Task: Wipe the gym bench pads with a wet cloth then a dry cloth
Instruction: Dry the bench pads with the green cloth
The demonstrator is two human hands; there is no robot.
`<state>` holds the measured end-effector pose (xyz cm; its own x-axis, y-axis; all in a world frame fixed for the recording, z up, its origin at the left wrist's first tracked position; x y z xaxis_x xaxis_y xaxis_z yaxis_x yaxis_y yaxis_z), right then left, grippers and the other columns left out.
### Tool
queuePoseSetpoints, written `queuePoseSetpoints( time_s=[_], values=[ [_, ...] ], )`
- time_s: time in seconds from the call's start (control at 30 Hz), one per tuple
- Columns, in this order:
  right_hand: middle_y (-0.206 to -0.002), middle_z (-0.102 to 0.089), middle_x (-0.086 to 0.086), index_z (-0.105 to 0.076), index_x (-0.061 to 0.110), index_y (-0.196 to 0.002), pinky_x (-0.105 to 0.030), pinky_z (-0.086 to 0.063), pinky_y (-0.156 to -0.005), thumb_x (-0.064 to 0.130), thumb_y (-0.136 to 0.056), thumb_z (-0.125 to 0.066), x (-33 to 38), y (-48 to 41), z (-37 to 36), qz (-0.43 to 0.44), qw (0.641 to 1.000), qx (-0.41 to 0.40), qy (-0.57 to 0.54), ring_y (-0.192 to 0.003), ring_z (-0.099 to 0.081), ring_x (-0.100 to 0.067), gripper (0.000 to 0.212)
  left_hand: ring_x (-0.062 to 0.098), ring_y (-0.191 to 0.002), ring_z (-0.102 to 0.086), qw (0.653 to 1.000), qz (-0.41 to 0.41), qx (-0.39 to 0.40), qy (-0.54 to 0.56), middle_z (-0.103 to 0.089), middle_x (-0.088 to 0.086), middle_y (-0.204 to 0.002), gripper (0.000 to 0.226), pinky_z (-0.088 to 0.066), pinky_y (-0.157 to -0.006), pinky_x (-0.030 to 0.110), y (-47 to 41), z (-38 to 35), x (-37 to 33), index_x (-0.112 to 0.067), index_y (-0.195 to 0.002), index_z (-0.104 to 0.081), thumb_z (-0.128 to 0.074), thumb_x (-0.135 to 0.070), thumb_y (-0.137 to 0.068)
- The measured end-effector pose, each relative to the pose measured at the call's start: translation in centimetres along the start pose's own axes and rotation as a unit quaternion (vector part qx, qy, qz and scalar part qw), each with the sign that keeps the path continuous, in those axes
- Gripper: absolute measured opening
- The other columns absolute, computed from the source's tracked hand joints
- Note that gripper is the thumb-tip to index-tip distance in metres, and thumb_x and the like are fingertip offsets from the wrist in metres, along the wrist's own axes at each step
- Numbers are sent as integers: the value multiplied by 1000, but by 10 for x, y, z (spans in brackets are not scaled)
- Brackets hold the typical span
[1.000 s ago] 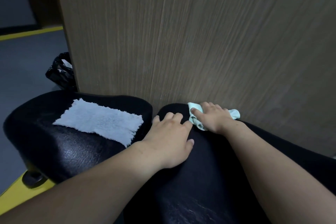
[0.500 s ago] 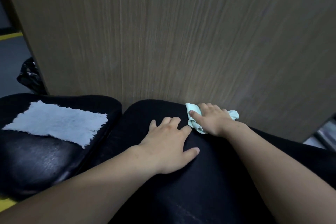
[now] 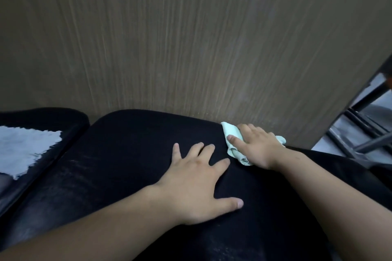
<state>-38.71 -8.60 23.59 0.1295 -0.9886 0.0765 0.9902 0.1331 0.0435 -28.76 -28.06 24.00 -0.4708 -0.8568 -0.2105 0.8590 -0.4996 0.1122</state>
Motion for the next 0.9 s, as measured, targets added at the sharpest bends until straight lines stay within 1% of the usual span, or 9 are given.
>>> queuePoseSetpoints(
  time_s=[0.1, 0.27, 0.43, 0.53, 0.6, 0.67, 0.7, 0.8, 0.9],
  values=[
    [-130, -49, 5, -40, 25, -137, -43, -30, -101, 63, -95, -24, -20, 11, 0, 4, 1000, -4, 3, -122, -43, -19, 59, 19, -151, 12, 1000, 7, 6, -4, 2, 0, -166, 89, 5, -117, 63, -4, -1, -6, -40, -154, -13, -32, -85, -80],
    [-124, -50, 8, -42, 26, -136, -41, -30, -104, 65, -91, -22, -51, 25, 0, 12, 1000, 2, -8, -117, -45, -16, 62, 14, -150, 10, 1000, -1, 10, -3, -1, -6, -165, 85, 1, -119, 60, -7, 1, -20, -39, -154, -17, -32, -83, -82],
    [-113, -51, 11, -47, 27, -128, -37, -29, -101, 59, -98, -30, -82, 38, 6, 17, 1000, -3, -12, -111, -46, -14, 47, 12, -150, 10, 1000, -18, 7, 6, -1, -7, -164, 87, 1, -120, 58, -13, 2, -34, -42, -154, -13, -33, -84, -81],
    [-106, -52, 11, -49, 26, -118, -34, -29, -94, 57, -98, -33, -100, 43, 10, 13, 1000, 3, -7, -106, -47, -13, 41, 9, -149, 12, 999, -28, 15, 11, 1, -10, -164, 88, 3, -121, 56, -14, -1, -43, -43, -154, -11, -33, -85, -80],
    [-98, -51, 12, -50, 28, -105, -33, -28, -87, 56, -98, -34, -113, 45, 12, 5, 1000, 3, -4, -99, -48, -13, 33, 8, -149, 15, 999, -34, 24, 7, 4, -11, -164, 88, 5, -121, 55, -13, -5, -47, -43, -154, -9, -32, -86, -80],
    [-89, -48, 14, -41, 35, -85, -32, -26, -83, 55, -98, -35, -124, 48, 14, -4, 1000, 3, 0, -93, -47, -13, 25, 9, -149, 17, 999, -37, 27, 4, 6, -10, -164, 89, 7, -121, 55, -14, -7, -49, -44, -154, -7, -31, -86, -79],
    [-86, -47, 13, -36, 35, -79, -32, -26, -82, 55, -99, -36, -129, 49, 15, -12, 1000, 4, 1, -91, -47, -13, 28, 8, -148, 17, 999, -38, 26, 5, 6, -10, -164, 89, 7, -121, 54, -14, -8, -50, -45, -154, -7, -31, -87, -79],
    [-87, -50, 10, -36, 32, -78, -34, -29, -81, 55, -98, -35, -147, 52, 17, -29, 1000, 2, 5, -89, -49, -14, 31, 6, -148, 18, 999, -46, 28, 10, 6, -12, -164, 89, 7, -121, 54, -17, -8, -57, -46, -154, -7, -31, -87, -79],
    [-85, -50, 9, -35, 29, -76, -34, -30, -80, 55, -99, -35, -164, 56, 19, -48, 999, 2, 4, -85, -50, -15, 35, 8, -149, 17, 998, -63, 24, 9, 5, -11, -164, 87, 6, -121, 56, -27, -4, -72, -46, -154, -8, -33, -86, -80]
  ],
)
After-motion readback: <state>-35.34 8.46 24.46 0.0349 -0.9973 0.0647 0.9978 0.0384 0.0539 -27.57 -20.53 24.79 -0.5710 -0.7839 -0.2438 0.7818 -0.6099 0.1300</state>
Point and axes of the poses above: each hand's wrist, its own y-axis away from the middle knuckle, its own z-axis out of the back of the hand, x = y × z, the point moved 2 cm from there along -y, towards the middle knuckle
